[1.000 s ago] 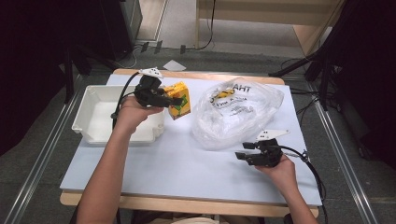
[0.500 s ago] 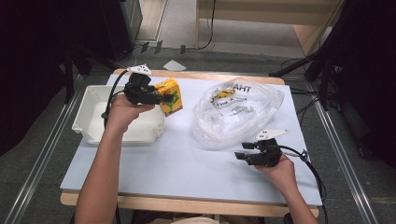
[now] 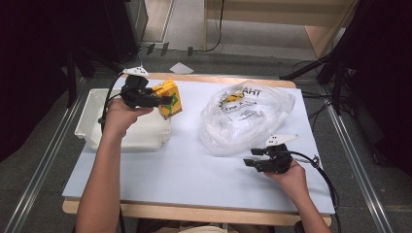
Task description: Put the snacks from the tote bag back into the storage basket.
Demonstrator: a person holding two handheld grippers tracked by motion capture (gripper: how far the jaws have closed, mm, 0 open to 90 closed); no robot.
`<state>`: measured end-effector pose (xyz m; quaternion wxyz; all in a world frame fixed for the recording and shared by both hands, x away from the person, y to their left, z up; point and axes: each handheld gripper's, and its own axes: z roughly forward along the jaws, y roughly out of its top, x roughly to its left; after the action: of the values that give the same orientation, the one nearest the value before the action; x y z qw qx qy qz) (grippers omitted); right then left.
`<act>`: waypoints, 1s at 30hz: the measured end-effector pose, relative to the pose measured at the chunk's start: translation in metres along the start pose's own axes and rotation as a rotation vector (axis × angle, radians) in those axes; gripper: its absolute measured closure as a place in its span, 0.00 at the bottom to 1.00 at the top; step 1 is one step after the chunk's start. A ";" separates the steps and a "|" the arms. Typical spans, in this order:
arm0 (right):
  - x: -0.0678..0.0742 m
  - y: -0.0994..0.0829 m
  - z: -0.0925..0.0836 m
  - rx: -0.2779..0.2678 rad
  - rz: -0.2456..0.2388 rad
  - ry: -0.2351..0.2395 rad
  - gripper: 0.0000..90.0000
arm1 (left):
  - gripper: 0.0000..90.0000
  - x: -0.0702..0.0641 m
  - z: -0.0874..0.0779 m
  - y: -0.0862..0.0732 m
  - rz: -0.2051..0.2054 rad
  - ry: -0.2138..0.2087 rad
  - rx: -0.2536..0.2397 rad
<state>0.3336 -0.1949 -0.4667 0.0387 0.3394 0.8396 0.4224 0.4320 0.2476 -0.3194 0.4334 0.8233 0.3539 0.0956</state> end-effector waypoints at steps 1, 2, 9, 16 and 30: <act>0.000 0.000 0.000 0.002 0.001 0.002 0.49 | 0.59 0.001 -0.002 0.000 -0.004 -0.003 -0.001; 0.000 0.000 0.001 0.004 0.001 0.002 0.49 | 0.59 0.002 -0.003 -0.001 -0.004 0.006 -0.003; 0.000 0.001 0.001 0.005 0.005 0.005 0.49 | 0.59 0.010 -0.011 -0.005 -0.023 0.043 -0.007; 0.000 0.001 0.002 0.003 -0.001 0.004 0.49 | 0.59 0.016 -0.013 -0.009 -0.024 0.084 0.009; 0.000 0.001 0.002 0.006 -0.003 0.005 0.49 | 0.59 0.033 -0.019 -0.018 -0.062 0.104 0.001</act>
<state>0.3350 -0.1931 -0.4675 0.0359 0.3372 0.8415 0.4206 0.4380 0.2891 -0.3269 0.4167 0.8060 0.4015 0.1246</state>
